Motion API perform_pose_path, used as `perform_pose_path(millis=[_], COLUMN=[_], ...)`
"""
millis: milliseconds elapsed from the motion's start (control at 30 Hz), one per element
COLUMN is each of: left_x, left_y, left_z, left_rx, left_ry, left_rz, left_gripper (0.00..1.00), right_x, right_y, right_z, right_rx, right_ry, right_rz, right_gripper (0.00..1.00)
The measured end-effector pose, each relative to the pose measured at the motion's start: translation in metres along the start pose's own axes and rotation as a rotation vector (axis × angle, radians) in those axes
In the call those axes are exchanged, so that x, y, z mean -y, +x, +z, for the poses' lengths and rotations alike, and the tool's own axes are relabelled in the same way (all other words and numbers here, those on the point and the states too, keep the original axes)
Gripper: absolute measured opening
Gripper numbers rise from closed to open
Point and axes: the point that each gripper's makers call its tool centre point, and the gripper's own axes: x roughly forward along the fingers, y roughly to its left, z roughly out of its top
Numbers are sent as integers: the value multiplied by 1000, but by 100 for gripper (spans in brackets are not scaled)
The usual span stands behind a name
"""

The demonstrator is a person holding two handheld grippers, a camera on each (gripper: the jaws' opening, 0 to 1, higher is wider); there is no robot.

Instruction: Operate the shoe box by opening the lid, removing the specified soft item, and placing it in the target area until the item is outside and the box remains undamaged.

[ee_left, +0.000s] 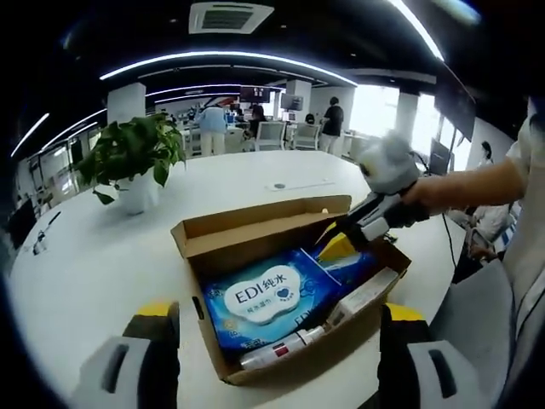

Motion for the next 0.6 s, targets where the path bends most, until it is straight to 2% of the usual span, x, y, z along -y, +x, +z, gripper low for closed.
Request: perform_pose_path(millis=[400, 500, 567, 600], left_x=[-3, -2, -3, -3], left_y=[-6, -8, -9, -9], left_z=[-4, -5, -7, -7], left_rx=[6, 5, 3, 4], left_ry=[-6, -9, -14, -14], left_rz=[7, 8, 12, 13], left_gripper=[99, 98, 98, 98], right_x=[-2, -2, -2, 2], right_y=[24, 29, 32, 33], right_z=[-2, -3, -5, -5], right_rx=[-50, -63, -70, -71], right_ry=[19, 46, 65, 66], right_rz=[7, 6, 2, -26], right_gripper=[22, 22, 18, 15])
